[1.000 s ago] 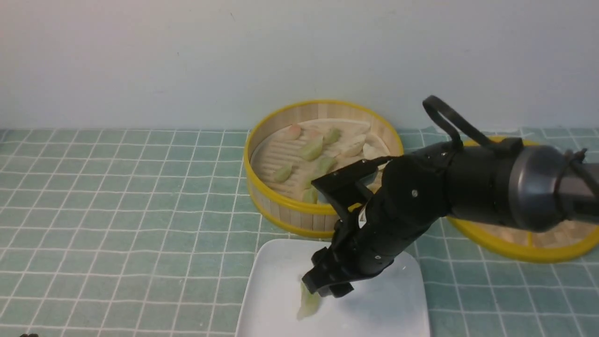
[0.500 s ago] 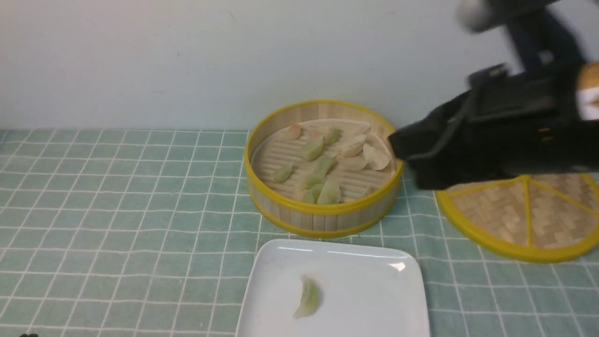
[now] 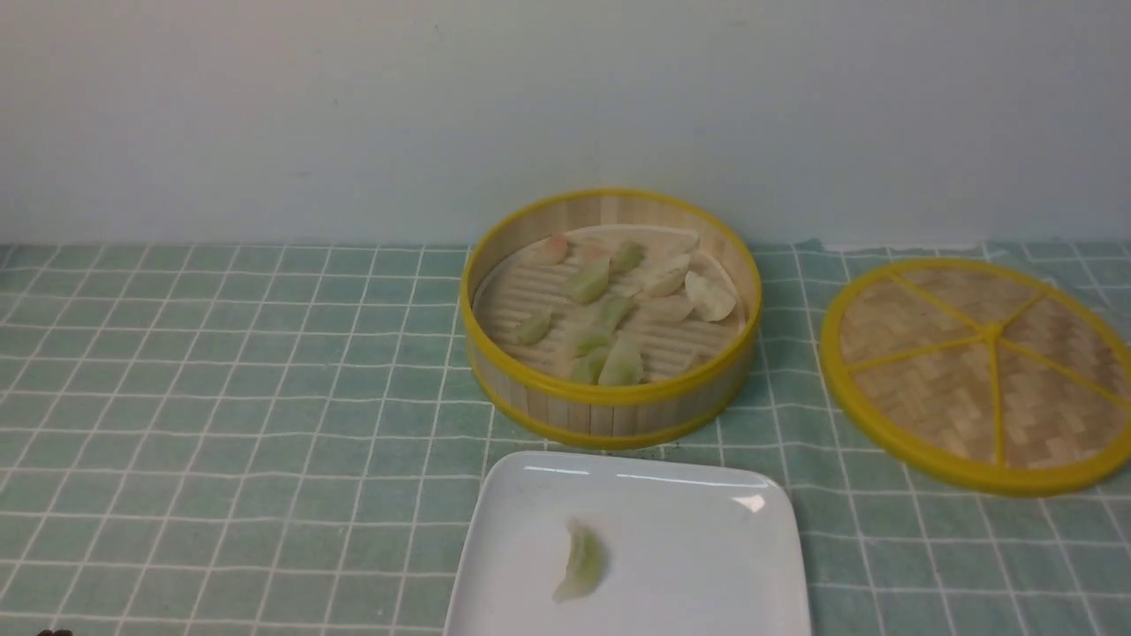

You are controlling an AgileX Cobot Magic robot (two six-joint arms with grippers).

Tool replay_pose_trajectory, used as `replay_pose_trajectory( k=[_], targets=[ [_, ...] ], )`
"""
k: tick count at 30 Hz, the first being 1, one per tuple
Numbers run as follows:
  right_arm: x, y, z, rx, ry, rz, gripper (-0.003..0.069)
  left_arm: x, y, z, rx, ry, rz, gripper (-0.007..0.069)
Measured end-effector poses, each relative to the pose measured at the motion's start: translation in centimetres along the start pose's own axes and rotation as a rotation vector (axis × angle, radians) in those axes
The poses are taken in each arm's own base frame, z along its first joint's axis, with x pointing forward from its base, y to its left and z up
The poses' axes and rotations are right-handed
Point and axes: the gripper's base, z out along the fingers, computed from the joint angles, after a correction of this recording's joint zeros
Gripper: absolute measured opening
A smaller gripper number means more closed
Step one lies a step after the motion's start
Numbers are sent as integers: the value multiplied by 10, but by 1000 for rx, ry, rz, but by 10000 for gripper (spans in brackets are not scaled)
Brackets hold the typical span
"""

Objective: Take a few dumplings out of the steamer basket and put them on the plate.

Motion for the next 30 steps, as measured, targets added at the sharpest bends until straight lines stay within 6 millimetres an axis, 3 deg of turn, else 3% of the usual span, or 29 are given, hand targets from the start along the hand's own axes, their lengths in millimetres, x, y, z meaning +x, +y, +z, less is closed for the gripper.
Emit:
replay_pose_trajectory(
  k=[5, 10, 19, 30],
  targets=[
    [28, -2, -19, -19, -45, 95, -15, 0, 0, 0, 0, 0, 0, -6],
    [42, -3, -22, -23, -42, 130, -15, 0, 0, 0, 0, 0, 0, -6],
    [41, -3, -21, -29, -74, 130, -15, 0, 0, 0, 0, 0, 0, -6],
    [43, -5, -21, -6, -67, 5, -15, 0, 0, 0, 0, 0, 0, -6]
  ],
)
